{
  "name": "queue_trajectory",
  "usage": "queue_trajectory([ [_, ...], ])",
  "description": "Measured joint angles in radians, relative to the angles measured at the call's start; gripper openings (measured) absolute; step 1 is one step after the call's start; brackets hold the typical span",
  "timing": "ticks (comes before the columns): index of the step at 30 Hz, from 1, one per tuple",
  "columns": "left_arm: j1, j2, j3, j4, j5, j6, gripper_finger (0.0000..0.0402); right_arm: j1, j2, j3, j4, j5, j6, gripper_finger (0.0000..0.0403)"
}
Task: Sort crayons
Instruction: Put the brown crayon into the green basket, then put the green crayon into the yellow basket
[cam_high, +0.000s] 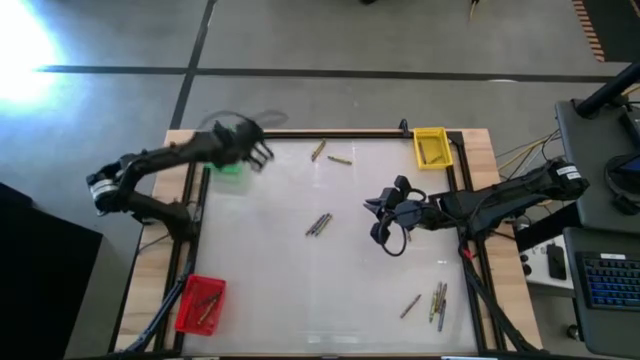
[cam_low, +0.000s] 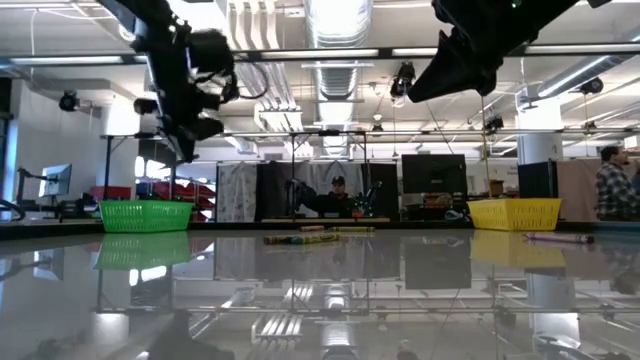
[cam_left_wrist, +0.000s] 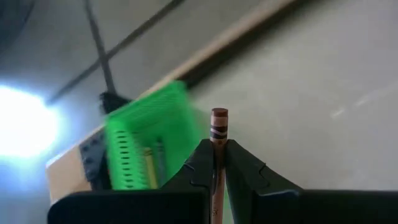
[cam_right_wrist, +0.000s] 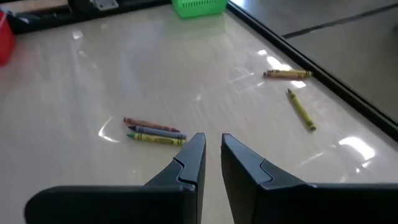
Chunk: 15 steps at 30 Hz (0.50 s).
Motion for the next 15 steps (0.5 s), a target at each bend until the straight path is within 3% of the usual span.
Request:
queue_trajectory([
  [4,0.227,0.000,-0.022,0.085,0.159,0.025,0.0008,0.000,0.000,0.000,-0.050,0.002,0.023,0.0043],
  [8,0.334,0.000,-0.067,0.179,0.304,0.065,0.0033,0.000,0.000,0.000,-0.082,0.002,0.026,0.0043],
  [15,0.342,0.000,-0.100,0.213,0.192,0.049,0.0108,0.000,0.000,0.000,-0.084,0.042,0.030,0.0043],
])
